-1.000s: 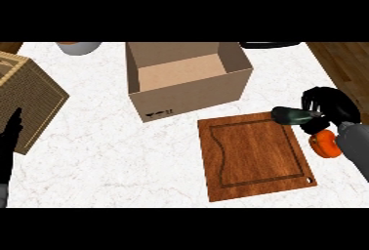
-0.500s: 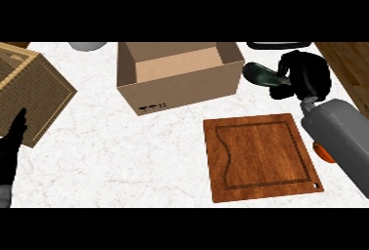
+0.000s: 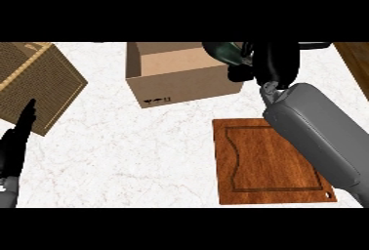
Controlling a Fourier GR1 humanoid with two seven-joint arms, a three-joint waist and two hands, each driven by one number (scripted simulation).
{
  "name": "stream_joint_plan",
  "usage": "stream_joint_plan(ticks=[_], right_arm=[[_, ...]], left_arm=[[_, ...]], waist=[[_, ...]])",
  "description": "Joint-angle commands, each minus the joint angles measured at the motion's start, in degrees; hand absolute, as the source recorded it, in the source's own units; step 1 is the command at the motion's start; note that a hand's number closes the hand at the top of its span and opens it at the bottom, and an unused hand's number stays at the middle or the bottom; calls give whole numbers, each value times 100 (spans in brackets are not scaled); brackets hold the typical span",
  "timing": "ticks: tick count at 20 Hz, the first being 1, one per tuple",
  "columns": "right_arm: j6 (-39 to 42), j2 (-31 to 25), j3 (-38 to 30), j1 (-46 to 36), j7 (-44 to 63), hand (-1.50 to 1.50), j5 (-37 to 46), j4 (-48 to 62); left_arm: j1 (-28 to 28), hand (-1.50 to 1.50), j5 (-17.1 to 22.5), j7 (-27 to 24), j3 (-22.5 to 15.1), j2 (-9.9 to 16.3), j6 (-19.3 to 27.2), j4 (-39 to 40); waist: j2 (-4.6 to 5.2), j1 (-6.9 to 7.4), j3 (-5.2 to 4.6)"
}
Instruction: Pick the eggplant from the cutting board and place it in the cardboard box
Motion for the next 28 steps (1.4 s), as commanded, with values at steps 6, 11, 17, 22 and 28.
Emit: stream_joint_plan(ticks=[6,11,17,22,28], right_arm=[[-511,1127,-1088,-1165,-319,150,46,2027],[-992,1551,-1588,-1463,-1041,150,-116,3210],[-1227,1515,-2203,-2140,-1854,150,-342,4791],[-1609,1431,-2351,-2319,-1715,150,-187,5619],[-1720,1509,-3080,-2144,-2213,-150,-899,5819]], left_arm=[[-169,0,-157,-267,-12,-232,-62,287],[-476,0,-76,-189,145,-117,-287,330],[-497,0,-295,-173,-44,-242,-218,235],[-701,0,-305,-49,-108,-309,-286,235],[-850,0,-513,-69,-232,-476,-120,378]], waist=[[112,244,5],[120,252,7],[200,451,8],[251,550,7],[318,592,15]])
